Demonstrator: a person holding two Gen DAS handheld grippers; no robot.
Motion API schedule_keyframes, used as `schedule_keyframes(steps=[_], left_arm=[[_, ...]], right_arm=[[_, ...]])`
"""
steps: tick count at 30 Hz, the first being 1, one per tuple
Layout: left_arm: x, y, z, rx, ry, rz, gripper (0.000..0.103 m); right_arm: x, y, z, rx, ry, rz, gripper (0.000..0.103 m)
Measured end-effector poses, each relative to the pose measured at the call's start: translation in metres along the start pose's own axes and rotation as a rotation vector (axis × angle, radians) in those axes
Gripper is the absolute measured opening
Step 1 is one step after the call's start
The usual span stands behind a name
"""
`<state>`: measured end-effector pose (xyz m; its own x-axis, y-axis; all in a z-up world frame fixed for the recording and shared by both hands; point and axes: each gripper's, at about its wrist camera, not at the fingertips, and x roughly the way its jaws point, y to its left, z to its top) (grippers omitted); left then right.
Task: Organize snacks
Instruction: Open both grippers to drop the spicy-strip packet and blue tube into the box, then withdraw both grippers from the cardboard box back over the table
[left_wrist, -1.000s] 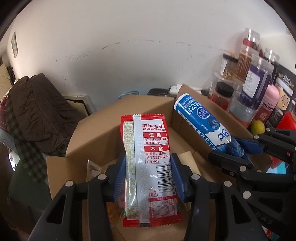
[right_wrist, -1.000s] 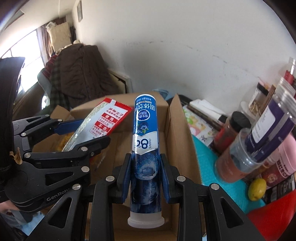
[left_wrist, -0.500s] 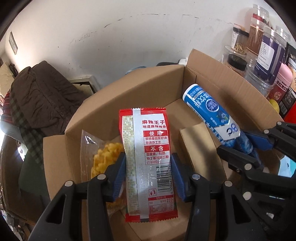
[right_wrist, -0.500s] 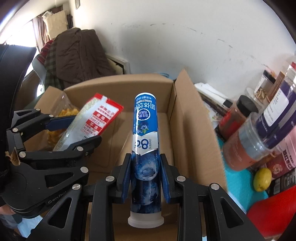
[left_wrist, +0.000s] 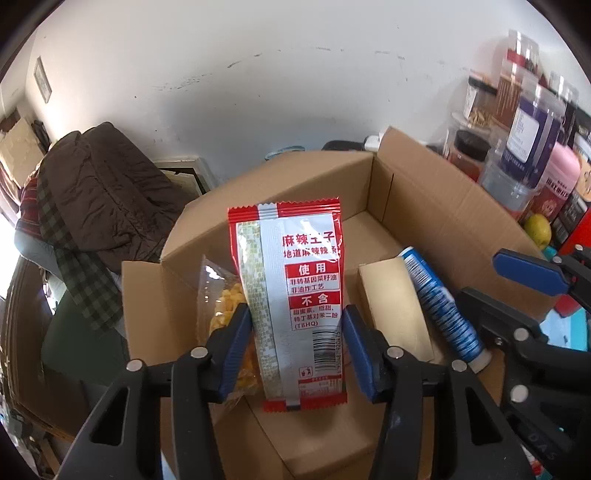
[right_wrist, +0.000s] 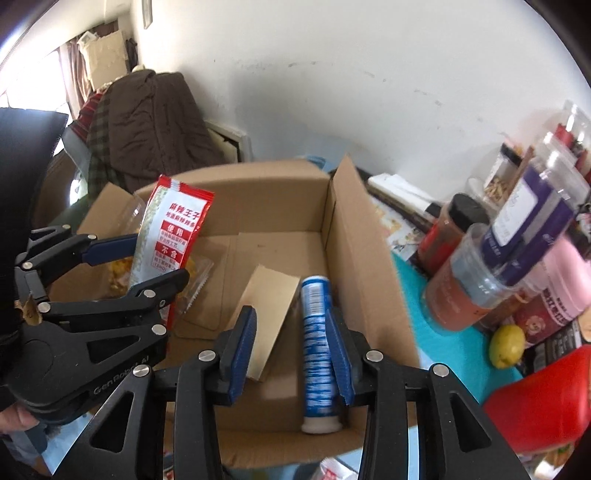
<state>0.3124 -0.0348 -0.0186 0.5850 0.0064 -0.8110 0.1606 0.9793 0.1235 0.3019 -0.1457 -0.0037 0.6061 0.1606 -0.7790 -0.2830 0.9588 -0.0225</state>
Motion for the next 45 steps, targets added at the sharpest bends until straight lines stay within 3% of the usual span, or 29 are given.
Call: schedule_keyframes(steps=[3, 13, 26, 32, 33, 35, 36, 45], left_arm=[[-0.012, 0.004, 0.001, -0.017, -0.033, 0.005, 0.051], [-0.063, 0.009, 0.003, -0.036, -0.118, 0.014, 0.052], [-0.16, -0.003, -0.023, -0.009, -0.296, -0.01, 0.052], [-0.196, -0.01, -0.042, 0.012, -0.358, -0.041, 0.054], [-0.203, -0.012, -0.046, 0.016, -0.372, -0.043, 0.058], [-0.213, -0.013, -0.053, 0.016, -0.402, -0.042, 0.076], [-0.218, -0.014, -0.057, 0.015, -0.419, -0.034, 0.078], [-0.244, -0.027, -0.086, 0.061, -0.463, -0.058, 0.08]], right_arm=[[-0.015, 0.0, 0.002, 0.012, -0.026, -0.001, 0.045], [-0.068, 0.002, -0.002, 0.016, -0.111, -0.02, 0.045], [-0.155, 0.015, -0.028, 0.008, -0.271, -0.058, 0.045], [-0.189, 0.019, -0.048, 0.025, -0.337, -0.073, 0.059], [-0.193, 0.019, -0.051, 0.027, -0.344, -0.076, 0.061], [-0.203, 0.021, -0.06, 0.031, -0.36, -0.082, 0.064], [-0.207, 0.021, -0.064, 0.035, -0.367, -0.084, 0.066], [-0.238, 0.023, -0.1, 0.076, -0.411, -0.106, 0.08]])
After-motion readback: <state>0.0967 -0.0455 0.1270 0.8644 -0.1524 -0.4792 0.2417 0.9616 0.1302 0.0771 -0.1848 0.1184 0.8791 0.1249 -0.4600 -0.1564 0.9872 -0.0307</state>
